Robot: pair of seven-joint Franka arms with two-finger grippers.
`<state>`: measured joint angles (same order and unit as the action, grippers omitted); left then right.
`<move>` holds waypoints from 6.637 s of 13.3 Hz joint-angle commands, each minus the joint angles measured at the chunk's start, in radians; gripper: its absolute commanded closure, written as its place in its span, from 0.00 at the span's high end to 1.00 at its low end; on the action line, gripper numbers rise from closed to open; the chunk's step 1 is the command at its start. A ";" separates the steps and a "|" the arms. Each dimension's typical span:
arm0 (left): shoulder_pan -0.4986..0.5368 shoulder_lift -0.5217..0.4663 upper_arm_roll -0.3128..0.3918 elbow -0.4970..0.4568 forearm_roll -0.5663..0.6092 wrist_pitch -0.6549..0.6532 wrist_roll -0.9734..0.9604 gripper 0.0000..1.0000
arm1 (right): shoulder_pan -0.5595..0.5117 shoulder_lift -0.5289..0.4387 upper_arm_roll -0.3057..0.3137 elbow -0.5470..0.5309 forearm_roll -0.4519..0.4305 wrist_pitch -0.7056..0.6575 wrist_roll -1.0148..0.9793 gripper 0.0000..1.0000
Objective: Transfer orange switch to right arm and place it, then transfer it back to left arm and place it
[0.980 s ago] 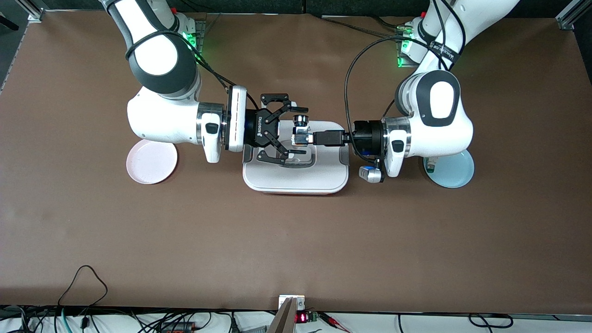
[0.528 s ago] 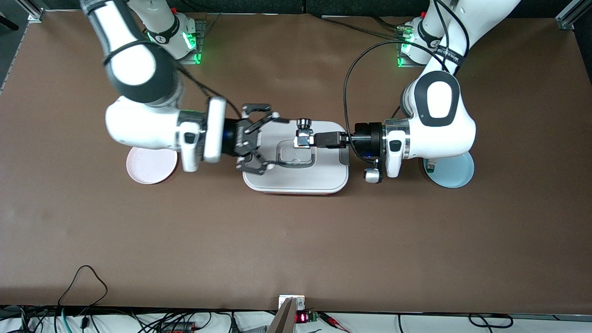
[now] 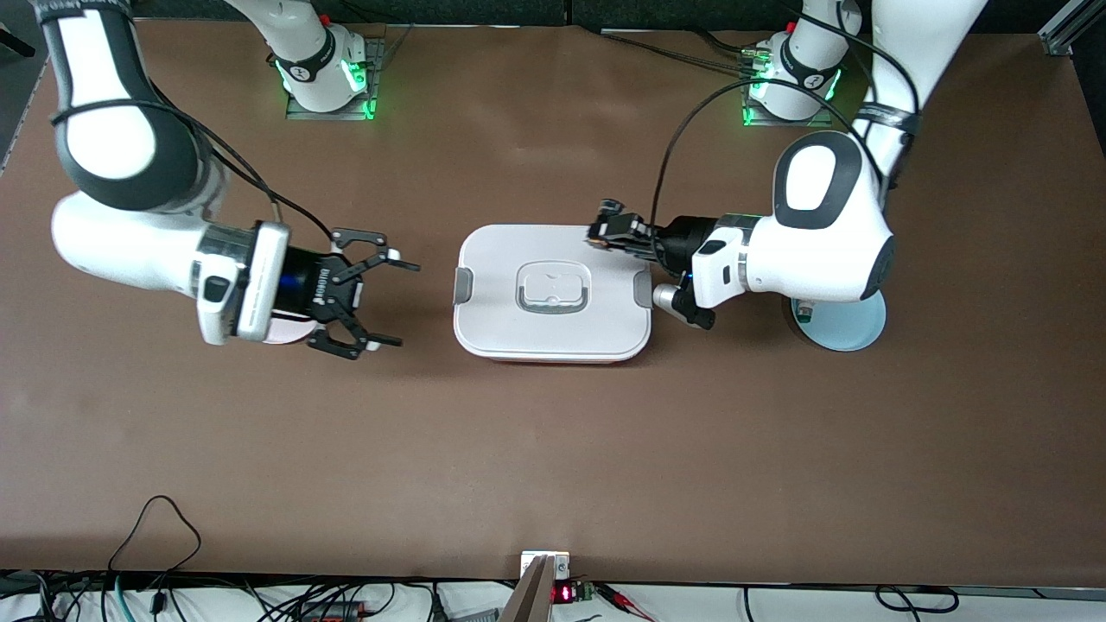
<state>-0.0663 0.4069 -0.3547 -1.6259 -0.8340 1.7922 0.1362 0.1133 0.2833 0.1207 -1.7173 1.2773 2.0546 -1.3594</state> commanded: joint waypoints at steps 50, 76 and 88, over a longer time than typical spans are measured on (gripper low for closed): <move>0.527 -0.052 -0.004 -0.505 1.009 0.533 1.259 1.00 | -0.193 -0.300 -0.105 -0.032 -1.303 -0.378 1.373 1.00; 0.562 -0.313 -0.185 0.187 0.852 -0.450 -0.023 1.00 | -0.044 -0.266 -0.207 0.042 -1.314 -0.395 1.327 1.00; 0.088 -0.336 0.276 0.170 0.852 -0.379 -0.024 1.00 | -0.043 -0.266 -0.205 0.048 -1.311 -0.425 1.330 1.00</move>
<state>0.0265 0.0967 -0.0884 -1.4230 0.0337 1.3891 0.1097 0.0635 0.0106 -0.0797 -1.6921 -0.0395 1.6510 -0.0272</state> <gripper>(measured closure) 0.000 0.000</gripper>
